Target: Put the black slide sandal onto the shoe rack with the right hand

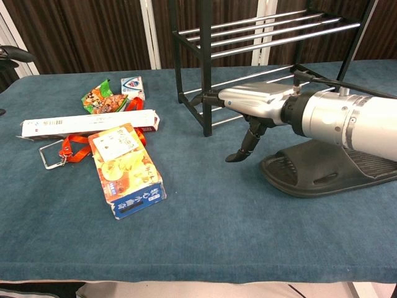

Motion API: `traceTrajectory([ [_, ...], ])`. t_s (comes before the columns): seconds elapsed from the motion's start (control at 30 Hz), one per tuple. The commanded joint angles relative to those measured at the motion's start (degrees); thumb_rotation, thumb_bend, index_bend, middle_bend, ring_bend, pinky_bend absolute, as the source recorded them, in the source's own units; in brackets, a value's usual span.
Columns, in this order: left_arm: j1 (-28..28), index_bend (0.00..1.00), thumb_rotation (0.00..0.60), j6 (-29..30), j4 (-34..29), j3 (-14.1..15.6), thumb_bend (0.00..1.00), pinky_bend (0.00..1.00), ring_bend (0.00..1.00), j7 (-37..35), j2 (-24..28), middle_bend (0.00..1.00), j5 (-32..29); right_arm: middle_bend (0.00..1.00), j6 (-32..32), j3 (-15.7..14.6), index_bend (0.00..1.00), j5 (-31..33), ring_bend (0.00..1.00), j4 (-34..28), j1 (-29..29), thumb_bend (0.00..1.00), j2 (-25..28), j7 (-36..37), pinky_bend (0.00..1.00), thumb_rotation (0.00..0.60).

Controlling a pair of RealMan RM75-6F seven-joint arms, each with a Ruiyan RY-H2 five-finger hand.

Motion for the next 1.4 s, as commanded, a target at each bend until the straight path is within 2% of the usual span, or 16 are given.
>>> traceTrajectory([
  [0.03,0.0,0.00,0.600,0.1,-0.2,0.1,0.37,0.03,0.00,0.1,0.1,0.00,-0.1,0.00,0.1,-0.2,0.00,-0.1,0.00,-0.1,0.1,0.11,-0.1,0.2,0.00,0.600],
  [0.17,0.6,0.00,0.600,1.2,-0.6,0.6,0.37,0.03,0.00,0.5,0.6,0.00,0.7,0.00,0.7,-0.7,0.00,-1.1,0.00,-0.9,-0.1,0.11,0.1,0.8,0.00,0.600],
  [0.27,2.4,0.00,0.600,3.5,-1.5,2.1,0.37,0.03,0.00,1.3,2.2,0.00,2.8,0.00,2.2,-1.6,0.00,-3.1,0.00,-3.0,-1.2,0.11,2.1,1.7,0.00,0.600],
  [0.37,6.0,0.00,0.600,8.7,-2.1,4.4,0.36,0.03,0.00,3.1,4.7,0.00,6.3,0.00,4.8,-3.6,0.00,-6.3,0.00,-6.7,-3.6,0.11,6.4,2.8,0.00,0.600],
  [0.43,9.8,0.00,0.600,14.3,-1.2,6.5,0.35,0.03,0.00,5.1,6.0,0.00,9.5,0.00,6.9,-5.9,0.00,-9.5,0.00,-9.6,-5.9,0.11,10.8,4.0,0.00,0.600],
  [0.57,18.2,0.00,0.600,26.6,4.6,10.7,0.35,0.03,0.00,8.5,4.8,0.00,15.8,0.00,11.7,-10.7,0.00,-16.0,0.00,-12.1,-11.0,0.07,19.8,9.0,0.00,0.600],
  [0.67,24.2,0.00,0.600,34.1,10.9,13.6,0.35,0.03,0.00,6.1,2.4,0.00,18.4,0.00,16.0,-13.9,0.00,-19.6,0.00,-9.8,-15.4,0.06,24.9,14.5,0.00,0.600],
  [0.77,28.0,0.00,0.600,39.7,17.1,14.2,0.34,0.03,0.00,3.5,-1.0,0.00,19.0,0.00,17.9,-15.5,0.00,-20.3,0.00,-5.8,-18.3,0.06,26.9,18.8,0.00,0.600],
  [0.9,32.0,0.00,0.600,45.4,26.5,13.6,0.33,0.03,0.00,0.0,-7.4,0.00,18.5,0.00,15.2,-16.6,0.00,-17.8,0.00,1.5,-20.3,0.06,26.7,23.8,0.00,0.600],
  [1.0,33.1,0.00,0.600,46.1,30.8,13.8,0.33,0.02,0.00,-1.9,-10.3,0.00,18.6,0.00,11.7,-16.3,0.00,-16.0,0.00,6.8,-20.5,0.06,24.5,27.0,0.00,0.600],
  [1.17,33.0,0.00,0.600,45.3,32.9,14.2,0.33,0.02,0.00,-4.0,-11.6,0.00,19.1,0.00,7.3,-15.5,0.00,-15.8,0.00,13.9,-19.6,0.03,20.5,31.2,0.00,0.600],
  [1.4,32.1,0.00,0.600,42.9,32.6,14.3,0.33,0.02,0.00,-3.5,-12.0,0.00,19.2,0.00,4.0,-14.4,0.00,-16.6,0.00,19.2,-18.6,0.00,16.2,35.1,0.00,0.600],
])
